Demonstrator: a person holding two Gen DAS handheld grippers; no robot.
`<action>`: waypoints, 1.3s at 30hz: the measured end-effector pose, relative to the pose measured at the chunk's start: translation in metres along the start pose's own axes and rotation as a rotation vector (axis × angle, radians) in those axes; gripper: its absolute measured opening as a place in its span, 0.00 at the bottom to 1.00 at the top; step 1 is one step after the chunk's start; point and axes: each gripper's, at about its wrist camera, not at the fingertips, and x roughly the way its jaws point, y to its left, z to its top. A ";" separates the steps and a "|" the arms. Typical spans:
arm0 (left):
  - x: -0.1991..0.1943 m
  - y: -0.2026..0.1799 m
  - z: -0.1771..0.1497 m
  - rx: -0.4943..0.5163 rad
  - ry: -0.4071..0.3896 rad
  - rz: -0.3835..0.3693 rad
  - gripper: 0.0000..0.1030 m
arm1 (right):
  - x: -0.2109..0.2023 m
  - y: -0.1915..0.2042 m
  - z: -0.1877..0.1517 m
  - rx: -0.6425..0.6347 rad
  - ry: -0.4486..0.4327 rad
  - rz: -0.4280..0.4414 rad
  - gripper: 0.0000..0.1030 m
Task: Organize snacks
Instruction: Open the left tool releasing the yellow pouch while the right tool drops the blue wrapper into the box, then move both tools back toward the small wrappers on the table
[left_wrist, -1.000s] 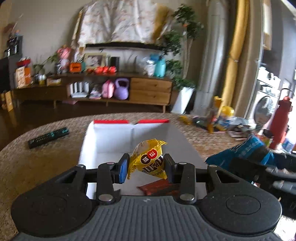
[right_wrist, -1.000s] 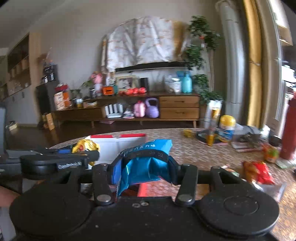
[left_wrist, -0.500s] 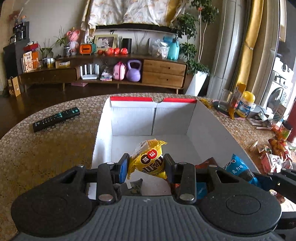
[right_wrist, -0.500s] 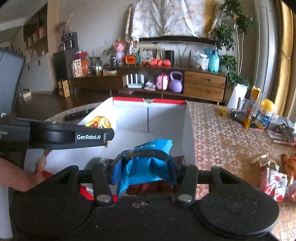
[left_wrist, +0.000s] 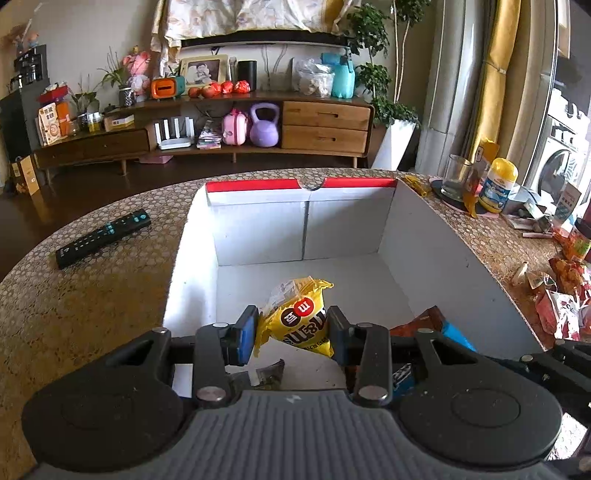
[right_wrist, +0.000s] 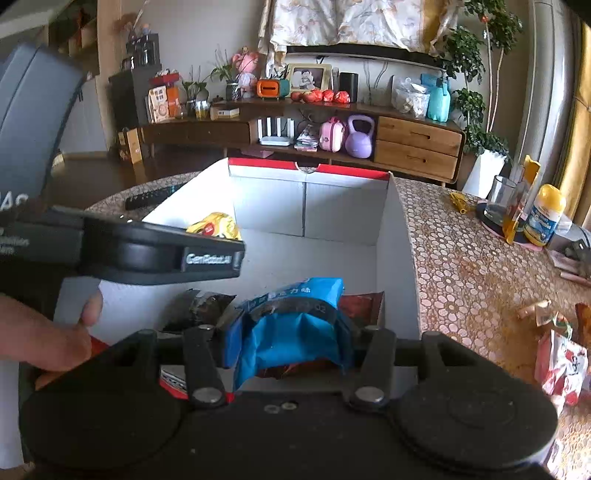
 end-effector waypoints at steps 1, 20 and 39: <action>0.000 0.000 0.000 0.000 0.001 0.004 0.39 | 0.001 0.000 0.000 -0.003 0.005 0.006 0.48; -0.011 -0.005 0.004 -0.020 -0.013 0.012 0.66 | -0.011 -0.007 0.000 -0.010 -0.031 -0.039 0.64; -0.063 -0.086 0.019 0.049 -0.161 -0.181 0.78 | -0.091 -0.093 -0.027 0.197 -0.211 -0.225 0.69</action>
